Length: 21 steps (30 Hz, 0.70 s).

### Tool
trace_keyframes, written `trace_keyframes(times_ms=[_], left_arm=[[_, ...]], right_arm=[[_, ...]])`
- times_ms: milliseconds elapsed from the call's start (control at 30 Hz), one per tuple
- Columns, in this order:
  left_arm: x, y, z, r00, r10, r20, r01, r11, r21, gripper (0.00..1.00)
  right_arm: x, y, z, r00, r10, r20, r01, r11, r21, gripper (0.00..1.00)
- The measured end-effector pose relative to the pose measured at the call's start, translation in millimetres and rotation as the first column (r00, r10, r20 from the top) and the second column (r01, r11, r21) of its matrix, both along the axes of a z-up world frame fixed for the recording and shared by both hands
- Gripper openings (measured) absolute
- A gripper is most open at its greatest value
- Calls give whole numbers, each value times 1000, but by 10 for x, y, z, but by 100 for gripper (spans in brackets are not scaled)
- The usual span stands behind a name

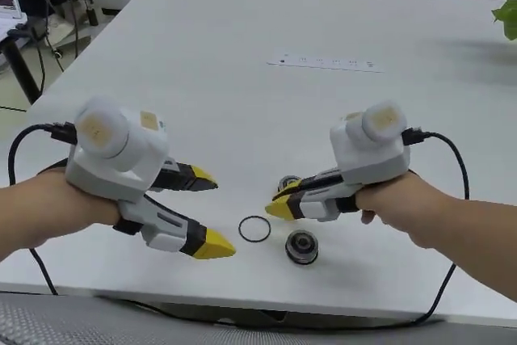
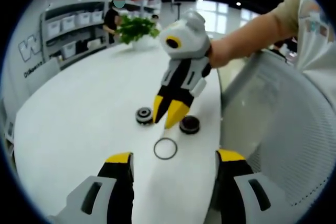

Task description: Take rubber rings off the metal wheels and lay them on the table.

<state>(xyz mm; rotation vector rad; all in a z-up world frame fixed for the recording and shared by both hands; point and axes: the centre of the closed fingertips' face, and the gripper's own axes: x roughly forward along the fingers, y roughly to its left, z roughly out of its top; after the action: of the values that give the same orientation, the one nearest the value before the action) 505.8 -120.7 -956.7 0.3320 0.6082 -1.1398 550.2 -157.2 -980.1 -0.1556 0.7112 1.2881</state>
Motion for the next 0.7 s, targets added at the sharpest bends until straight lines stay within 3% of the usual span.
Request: trace_keyframes(times_ms=[333,533,700], left_arm=[[9,-184,50,999,-38,4,38,999,-10,63],[33,-274,70,998,-55,6,55,998,-12,62],[44,-357,52,998,-69,2,69,998,-10,61]], right_arm=[[-17,-196,199,1000,-13,28,12,999,45,15],[-62,-329,240,999,-17,44,14,998,54,19],[-136,-456,194,999,-8,47,6,999,44,21]])
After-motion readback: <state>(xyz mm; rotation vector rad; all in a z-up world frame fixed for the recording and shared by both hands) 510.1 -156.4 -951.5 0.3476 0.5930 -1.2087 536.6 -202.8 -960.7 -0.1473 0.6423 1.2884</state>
